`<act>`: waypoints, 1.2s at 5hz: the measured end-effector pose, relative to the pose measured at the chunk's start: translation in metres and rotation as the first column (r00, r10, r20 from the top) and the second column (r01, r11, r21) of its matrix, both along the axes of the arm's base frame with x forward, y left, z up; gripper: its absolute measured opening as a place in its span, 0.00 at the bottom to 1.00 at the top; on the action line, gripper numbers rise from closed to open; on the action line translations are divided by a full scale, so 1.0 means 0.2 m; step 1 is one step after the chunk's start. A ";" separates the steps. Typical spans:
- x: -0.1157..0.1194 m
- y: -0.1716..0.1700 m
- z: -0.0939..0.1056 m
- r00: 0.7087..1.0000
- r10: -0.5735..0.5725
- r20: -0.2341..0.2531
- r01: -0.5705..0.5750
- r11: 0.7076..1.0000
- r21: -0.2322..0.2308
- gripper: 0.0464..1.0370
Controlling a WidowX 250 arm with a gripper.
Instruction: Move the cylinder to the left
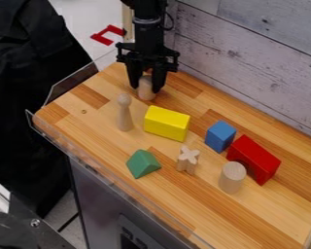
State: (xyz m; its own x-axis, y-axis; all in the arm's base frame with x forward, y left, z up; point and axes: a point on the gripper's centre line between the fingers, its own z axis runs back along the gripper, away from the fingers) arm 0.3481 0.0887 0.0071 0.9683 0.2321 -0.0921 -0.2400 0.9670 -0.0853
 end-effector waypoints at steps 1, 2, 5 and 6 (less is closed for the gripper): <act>0.00 0.00 0.00 1.000 -0.005 -0.004 0.005 1.000 0.008 0.49; 0.00 0.00 -0.01 1.000 0.012 -0.004 -0.012 1.000 0.009 0.56; 0.02 -0.11 0.22 0.992 -0.005 0.124 0.012 0.998 -0.059 0.96; 0.04 -0.19 0.32 0.992 -0.066 0.103 0.068 0.998 -0.012 0.96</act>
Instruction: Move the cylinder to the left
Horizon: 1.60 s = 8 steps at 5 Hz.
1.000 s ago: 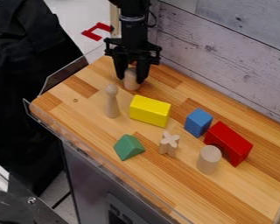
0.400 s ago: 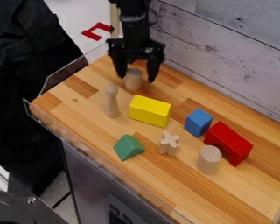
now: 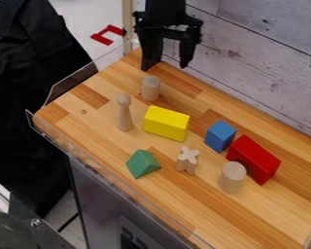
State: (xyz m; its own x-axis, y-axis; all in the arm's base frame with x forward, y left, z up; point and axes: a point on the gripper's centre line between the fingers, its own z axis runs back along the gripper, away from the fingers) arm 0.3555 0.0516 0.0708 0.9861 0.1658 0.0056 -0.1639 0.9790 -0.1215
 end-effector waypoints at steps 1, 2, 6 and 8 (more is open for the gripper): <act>-0.01 -0.06 0.02 0.998 -0.044 -0.044 0.046 0.998 0.040 0.96; -0.06 -0.15 0.05 0.995 -0.099 -0.020 0.100 0.992 0.079 0.96; -0.25 -0.31 -0.03 0.993 -0.118 -0.028 0.119 0.993 0.025 0.96; -0.23 -0.42 -0.04 0.994 -0.107 -0.012 0.108 0.991 0.076 0.96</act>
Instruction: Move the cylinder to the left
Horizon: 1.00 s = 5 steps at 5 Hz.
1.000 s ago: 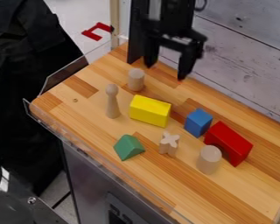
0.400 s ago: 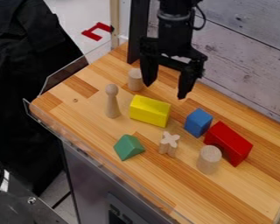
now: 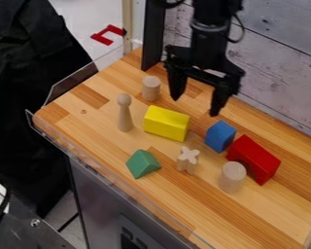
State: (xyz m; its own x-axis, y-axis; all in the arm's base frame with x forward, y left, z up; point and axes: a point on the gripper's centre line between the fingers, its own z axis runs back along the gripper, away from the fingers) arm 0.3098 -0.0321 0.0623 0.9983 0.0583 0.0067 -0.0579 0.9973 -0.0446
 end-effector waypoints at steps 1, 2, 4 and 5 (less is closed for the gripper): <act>0.03 -0.09 -0.03 0.999 -0.032 -0.016 0.032 0.999 0.013 0.96; 0.05 -0.14 -0.04 0.999 -0.032 -0.026 0.033 0.999 0.009 0.96; 0.02 -0.18 -0.06 0.998 0.001 -0.063 -0.001 1.000 -0.002 0.96; 0.00 -0.19 -0.08 0.997 0.013 -0.074 -0.013 1.000 -0.008 0.96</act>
